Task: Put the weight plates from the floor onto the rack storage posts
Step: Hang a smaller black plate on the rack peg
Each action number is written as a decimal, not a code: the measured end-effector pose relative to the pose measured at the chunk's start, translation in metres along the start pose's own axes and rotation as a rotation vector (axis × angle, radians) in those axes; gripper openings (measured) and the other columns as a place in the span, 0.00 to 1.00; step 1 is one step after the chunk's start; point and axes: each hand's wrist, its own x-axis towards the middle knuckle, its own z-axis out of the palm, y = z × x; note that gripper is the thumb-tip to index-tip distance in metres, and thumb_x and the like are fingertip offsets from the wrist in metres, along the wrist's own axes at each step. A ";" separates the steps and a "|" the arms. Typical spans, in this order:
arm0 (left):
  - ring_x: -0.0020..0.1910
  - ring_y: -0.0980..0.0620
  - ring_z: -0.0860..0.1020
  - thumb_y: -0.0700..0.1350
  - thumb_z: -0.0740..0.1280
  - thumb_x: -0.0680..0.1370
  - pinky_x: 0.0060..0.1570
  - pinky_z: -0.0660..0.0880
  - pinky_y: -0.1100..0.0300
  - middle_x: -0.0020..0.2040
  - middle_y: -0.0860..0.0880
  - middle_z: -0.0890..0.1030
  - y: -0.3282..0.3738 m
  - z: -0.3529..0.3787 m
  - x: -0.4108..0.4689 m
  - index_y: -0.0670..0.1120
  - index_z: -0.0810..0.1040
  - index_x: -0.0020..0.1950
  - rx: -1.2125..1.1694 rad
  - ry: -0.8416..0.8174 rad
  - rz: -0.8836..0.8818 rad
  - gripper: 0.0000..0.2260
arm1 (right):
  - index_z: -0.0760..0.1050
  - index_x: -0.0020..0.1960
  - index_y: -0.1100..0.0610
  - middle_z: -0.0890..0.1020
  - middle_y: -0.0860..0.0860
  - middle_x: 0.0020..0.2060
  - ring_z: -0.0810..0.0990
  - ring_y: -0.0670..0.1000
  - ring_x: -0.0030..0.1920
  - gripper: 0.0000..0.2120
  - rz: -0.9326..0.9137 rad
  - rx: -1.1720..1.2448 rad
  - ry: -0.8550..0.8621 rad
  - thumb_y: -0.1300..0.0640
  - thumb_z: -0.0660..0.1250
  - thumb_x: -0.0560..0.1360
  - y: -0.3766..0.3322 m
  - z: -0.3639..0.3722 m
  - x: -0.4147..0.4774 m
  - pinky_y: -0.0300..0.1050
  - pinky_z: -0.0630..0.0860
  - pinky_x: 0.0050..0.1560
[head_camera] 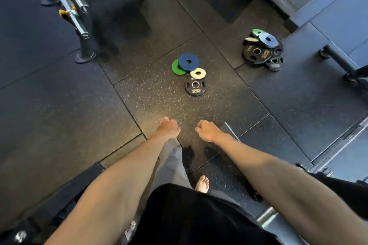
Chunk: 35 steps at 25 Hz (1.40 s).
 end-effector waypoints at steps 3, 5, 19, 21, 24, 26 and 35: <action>0.55 0.42 0.79 0.46 0.58 0.83 0.49 0.73 0.53 0.51 0.42 0.79 0.013 -0.054 0.074 0.43 0.76 0.52 0.049 -0.068 0.048 0.09 | 0.74 0.59 0.60 0.80 0.60 0.58 0.79 0.61 0.58 0.14 0.072 0.068 0.035 0.52 0.59 0.82 -0.020 -0.042 0.059 0.52 0.74 0.58; 0.50 0.42 0.81 0.46 0.60 0.82 0.46 0.74 0.54 0.46 0.43 0.80 0.020 -0.083 0.111 0.45 0.74 0.47 0.055 -0.094 0.080 0.08 | 0.74 0.59 0.62 0.80 0.62 0.57 0.78 0.62 0.58 0.14 0.106 0.120 0.071 0.54 0.58 0.82 -0.029 -0.065 0.088 0.52 0.73 0.57; 0.56 0.39 0.80 0.46 0.60 0.82 0.58 0.76 0.49 0.55 0.40 0.82 0.034 -0.062 0.422 0.39 0.78 0.59 -0.075 -0.135 -0.122 0.14 | 0.74 0.52 0.60 0.82 0.58 0.48 0.82 0.60 0.53 0.10 0.225 0.235 -0.005 0.55 0.57 0.82 0.043 -0.094 0.386 0.46 0.72 0.48; 0.52 0.39 0.82 0.47 0.60 0.80 0.56 0.79 0.48 0.53 0.38 0.84 0.029 -0.028 0.484 0.37 0.80 0.57 -0.112 -0.124 -0.171 0.16 | 0.75 0.58 0.62 0.82 0.60 0.53 0.81 0.62 0.54 0.13 0.249 0.234 0.037 0.56 0.56 0.82 0.063 -0.094 0.440 0.49 0.74 0.50; 0.47 0.39 0.84 0.48 0.60 0.80 0.52 0.81 0.49 0.50 0.39 0.85 0.027 0.014 0.564 0.37 0.80 0.56 -0.153 -0.108 -0.228 0.16 | 0.75 0.61 0.62 0.82 0.61 0.56 0.81 0.63 0.56 0.14 0.252 0.206 0.103 0.57 0.57 0.82 0.093 -0.093 0.518 0.53 0.77 0.56; 0.47 0.39 0.84 0.49 0.60 0.80 0.51 0.82 0.48 0.51 0.40 0.84 0.029 0.034 0.605 0.40 0.78 0.58 -0.195 -0.082 -0.253 0.15 | 0.74 0.61 0.61 0.81 0.61 0.56 0.80 0.63 0.56 0.14 0.292 0.207 0.133 0.56 0.57 0.81 0.112 -0.086 0.567 0.54 0.78 0.56; 0.46 0.39 0.84 0.55 0.58 0.82 0.48 0.83 0.48 0.52 0.38 0.84 0.010 0.093 0.729 0.39 0.73 0.63 -0.315 -0.031 -0.395 0.21 | 0.62 0.68 0.62 0.78 0.64 0.58 0.78 0.66 0.57 0.18 0.422 0.117 0.237 0.59 0.56 0.80 0.169 -0.048 0.708 0.55 0.73 0.48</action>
